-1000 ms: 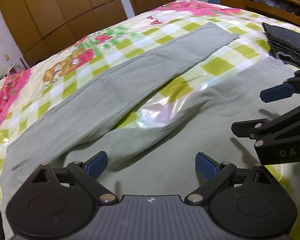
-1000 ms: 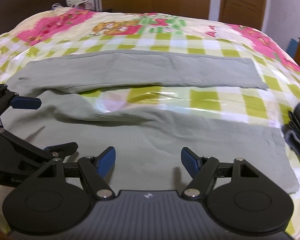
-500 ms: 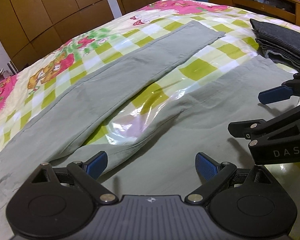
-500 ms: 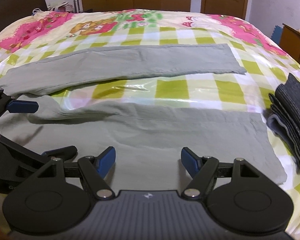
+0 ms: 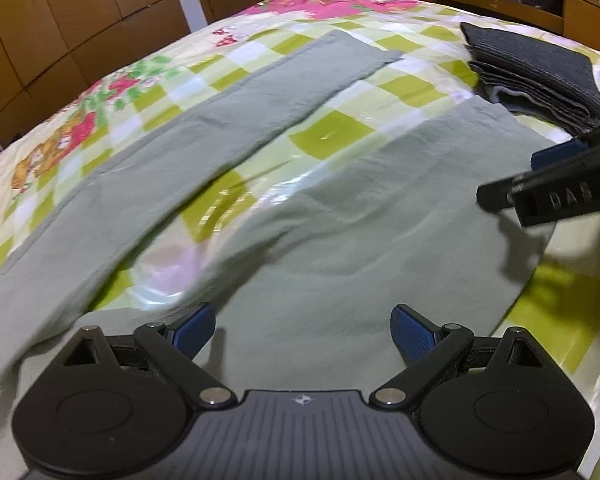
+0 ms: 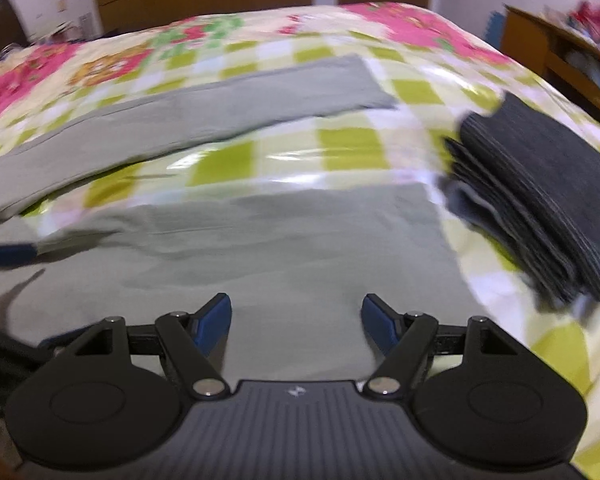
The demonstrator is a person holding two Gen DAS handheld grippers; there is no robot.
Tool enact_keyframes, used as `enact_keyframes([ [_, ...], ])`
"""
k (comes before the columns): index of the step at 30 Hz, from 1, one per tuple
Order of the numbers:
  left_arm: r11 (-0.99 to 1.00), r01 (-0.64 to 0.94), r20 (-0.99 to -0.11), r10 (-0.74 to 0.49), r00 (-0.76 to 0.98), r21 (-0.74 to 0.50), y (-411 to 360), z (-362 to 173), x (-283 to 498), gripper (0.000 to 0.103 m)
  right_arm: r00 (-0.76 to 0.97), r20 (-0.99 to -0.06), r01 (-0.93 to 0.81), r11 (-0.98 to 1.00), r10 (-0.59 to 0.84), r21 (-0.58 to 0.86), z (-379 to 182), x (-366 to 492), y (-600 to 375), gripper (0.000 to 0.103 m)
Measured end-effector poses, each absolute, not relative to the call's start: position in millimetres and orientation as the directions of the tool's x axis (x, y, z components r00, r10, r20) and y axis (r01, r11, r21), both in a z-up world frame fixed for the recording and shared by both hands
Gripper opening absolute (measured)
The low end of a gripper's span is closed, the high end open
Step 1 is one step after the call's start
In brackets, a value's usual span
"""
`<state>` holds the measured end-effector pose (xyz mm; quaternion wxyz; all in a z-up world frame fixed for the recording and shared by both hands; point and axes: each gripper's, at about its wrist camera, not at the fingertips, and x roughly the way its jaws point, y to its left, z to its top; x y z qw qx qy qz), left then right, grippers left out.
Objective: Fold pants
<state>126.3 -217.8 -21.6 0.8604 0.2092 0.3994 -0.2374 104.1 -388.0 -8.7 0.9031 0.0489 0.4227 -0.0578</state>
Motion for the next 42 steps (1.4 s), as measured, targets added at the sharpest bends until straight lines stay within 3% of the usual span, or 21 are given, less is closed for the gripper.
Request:
enact_keyframes([
  [11,0.792,0.595,-0.789,-0.276,0.548,0.137,-235,-16,118,0.103,0.579,-0.781,0.275,0.958,-0.235,-0.084,-17,110,-433,0.069],
  [22,0.838,0.525,-0.761,-0.242,0.602,0.148,-188,0,114,0.103,0.611,-0.743,0.251,0.957,-0.275,-0.147,10,103,-408,0.070],
  [42,0.945,0.279,-0.746,-0.063,0.662,0.168,-37,1,127,0.103,0.693,-0.721,-0.210,0.961,0.019,-0.177,36,143,-213,0.071],
])
